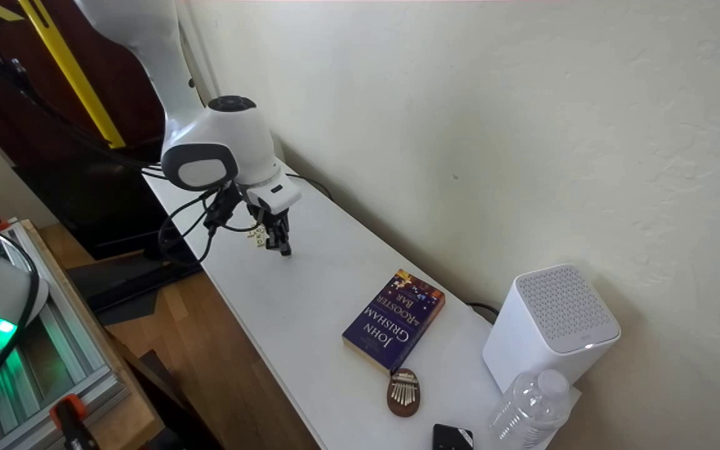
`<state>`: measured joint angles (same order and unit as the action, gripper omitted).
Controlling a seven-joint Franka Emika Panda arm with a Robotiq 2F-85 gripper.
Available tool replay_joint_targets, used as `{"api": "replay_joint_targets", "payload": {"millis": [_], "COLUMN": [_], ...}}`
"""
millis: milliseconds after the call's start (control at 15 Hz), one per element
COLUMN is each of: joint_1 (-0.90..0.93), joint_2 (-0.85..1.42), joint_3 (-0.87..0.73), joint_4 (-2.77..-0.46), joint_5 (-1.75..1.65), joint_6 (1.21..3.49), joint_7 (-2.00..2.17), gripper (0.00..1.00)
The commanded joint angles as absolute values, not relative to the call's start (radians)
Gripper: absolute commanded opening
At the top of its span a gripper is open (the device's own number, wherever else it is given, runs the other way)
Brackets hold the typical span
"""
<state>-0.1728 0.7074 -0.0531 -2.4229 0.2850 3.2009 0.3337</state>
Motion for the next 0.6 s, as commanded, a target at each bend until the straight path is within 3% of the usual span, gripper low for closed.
{"api": "replay_joint_targets", "payload": {"millis": [0,533], "joint_1": [-0.176,-0.165], "joint_2": [0.724,0.724], "joint_3": [-0.036,-0.040], "joint_4": [-2.398,-2.379], "joint_5": [0.331,0.371], "joint_6": [3.134,3.092], "joint_7": [0.366,0.412], "gripper": [0.00,0.00]}}
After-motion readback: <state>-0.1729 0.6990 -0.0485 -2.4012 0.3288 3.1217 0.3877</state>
